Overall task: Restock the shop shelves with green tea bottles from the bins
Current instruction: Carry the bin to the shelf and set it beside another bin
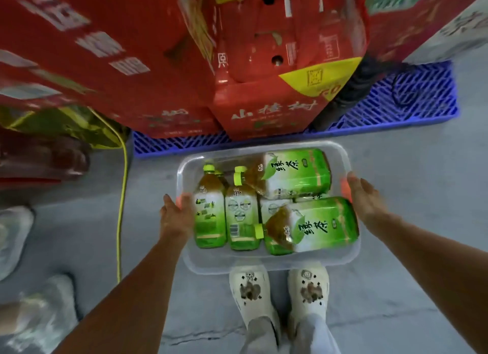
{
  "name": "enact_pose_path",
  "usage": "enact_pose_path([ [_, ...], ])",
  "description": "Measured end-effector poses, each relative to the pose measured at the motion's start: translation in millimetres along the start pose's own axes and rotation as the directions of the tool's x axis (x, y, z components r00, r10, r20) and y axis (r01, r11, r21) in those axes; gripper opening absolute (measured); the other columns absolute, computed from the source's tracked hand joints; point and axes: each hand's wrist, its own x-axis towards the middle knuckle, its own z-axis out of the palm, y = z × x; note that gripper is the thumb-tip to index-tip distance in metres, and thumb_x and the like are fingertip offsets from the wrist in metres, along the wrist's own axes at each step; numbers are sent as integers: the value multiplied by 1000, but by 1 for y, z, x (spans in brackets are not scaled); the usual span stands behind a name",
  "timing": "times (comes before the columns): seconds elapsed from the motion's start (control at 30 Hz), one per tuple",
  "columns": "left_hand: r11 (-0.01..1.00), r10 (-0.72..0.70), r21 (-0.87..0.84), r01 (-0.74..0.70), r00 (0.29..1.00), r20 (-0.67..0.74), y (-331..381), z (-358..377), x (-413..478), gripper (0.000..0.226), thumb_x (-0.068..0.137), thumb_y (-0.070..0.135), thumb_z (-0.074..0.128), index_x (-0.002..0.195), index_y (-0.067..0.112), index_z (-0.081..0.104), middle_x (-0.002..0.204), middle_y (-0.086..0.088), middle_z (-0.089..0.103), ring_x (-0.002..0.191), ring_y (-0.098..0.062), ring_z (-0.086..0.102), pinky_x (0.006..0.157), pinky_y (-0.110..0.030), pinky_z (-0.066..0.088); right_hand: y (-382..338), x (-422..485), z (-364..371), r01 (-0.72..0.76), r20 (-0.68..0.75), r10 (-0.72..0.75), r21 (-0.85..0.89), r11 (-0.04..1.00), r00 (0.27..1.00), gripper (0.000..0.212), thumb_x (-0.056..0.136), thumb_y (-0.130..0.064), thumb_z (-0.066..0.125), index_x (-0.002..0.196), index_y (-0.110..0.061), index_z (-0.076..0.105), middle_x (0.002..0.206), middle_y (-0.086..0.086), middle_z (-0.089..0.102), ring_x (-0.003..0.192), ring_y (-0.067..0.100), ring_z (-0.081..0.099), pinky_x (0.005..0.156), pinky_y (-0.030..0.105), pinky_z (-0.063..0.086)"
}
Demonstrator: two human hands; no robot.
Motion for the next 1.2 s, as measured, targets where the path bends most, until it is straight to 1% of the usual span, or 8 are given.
enact_pose_path([
  [0.17, 986, 46, -147, -73, 983, -179, -23, 1, 4, 56, 101, 58, 41, 109, 8, 65, 100, -20, 63, 97, -39, 61, 86, -46, 50, 19, -7, 10, 136, -187, -100, 190, 972, 977, 55, 98, -60, 42, 91, -9, 62, 79, 7, 62, 72, 24, 54, 61, 35, 38],
  [0.3, 964, -7, -266, -3, 999, -39, -19, 6, -5, 50, 100, 59, 40, 108, 12, 55, 107, -23, 59, 95, -40, 60, 84, -51, 54, 15, -17, 17, 130, -127, -104, 215, 968, 986, 55, 95, -64, 44, 90, -11, 57, 79, 3, 60, 68, 14, 54, 58, 28, 41],
  [0.43, 990, 4, -140, -20, 994, -113, -10, 7, -7, 59, 103, 55, 34, 119, 2, 55, 114, -27, 59, 105, -42, 58, 91, -48, 48, 6, -21, 17, 169, -99, -152, 187, 968, 983, 41, 93, -49, 60, 76, -12, 59, 66, 3, 60, 48, 7, 58, 39, 19, 41],
  [0.57, 991, 6, -132, -18, 996, -93, -13, 2, -13, 57, 104, 53, 35, 112, 1, 56, 105, -23, 57, 97, -36, 56, 82, -41, 40, 1, -27, 12, 145, -53, -140, 129, 981, 989, 48, 91, -53, 60, 81, -6, 63, 71, 11, 62, 60, 22, 57, 51, 28, 40],
  [0.7, 986, -1, -167, -16, 995, -103, -23, -2, -29, 48, 102, 53, 39, 98, 8, 54, 94, -16, 54, 94, -35, 56, 79, -38, 37, 0, -43, 3, 182, -20, -181, 137, 974, 983, 55, 90, -58, 59, 78, -5, 62, 67, 12, 60, 60, 22, 56, 55, 30, 44],
  [0.83, 981, -61, -189, 41, 993, -105, -35, -17, -65, 50, 100, 57, 40, 95, 10, 54, 91, -15, 56, 88, -32, 54, 78, -38, 39, -4, -78, -17, 140, -67, -132, 125, 982, 989, 75, 72, -78, 59, 74, -3, 62, 55, 1, 55, 46, 11, 52, 40, 23, 40],
  [1.0, 984, -88, -167, 68, 990, -114, -39, -53, -122, 48, 100, 58, 39, 93, 13, 53, 89, -12, 55, 84, -29, 50, 77, -39, 37, -4, -135, -52, 85, -22, -83, 117, 989, 996, 96, 63, -87, 55, 80, 7, 67, 55, 5, 60, 48, 18, 56, 51, 29, 47],
  [1.2, 981, -101, -176, 77, 986, -131, -16, -119, -203, 60, 99, 62, 38, 100, 6, 58, 100, -22, 63, 102, -42, 61, 84, -42, 44, -20, -213, -103, 82, -1, -82, 82, 993, 997, 91, 63, -89, 54, 81, -2, 70, 64, 8, 67, 58, 24, 63, 61, 43, 55],
])
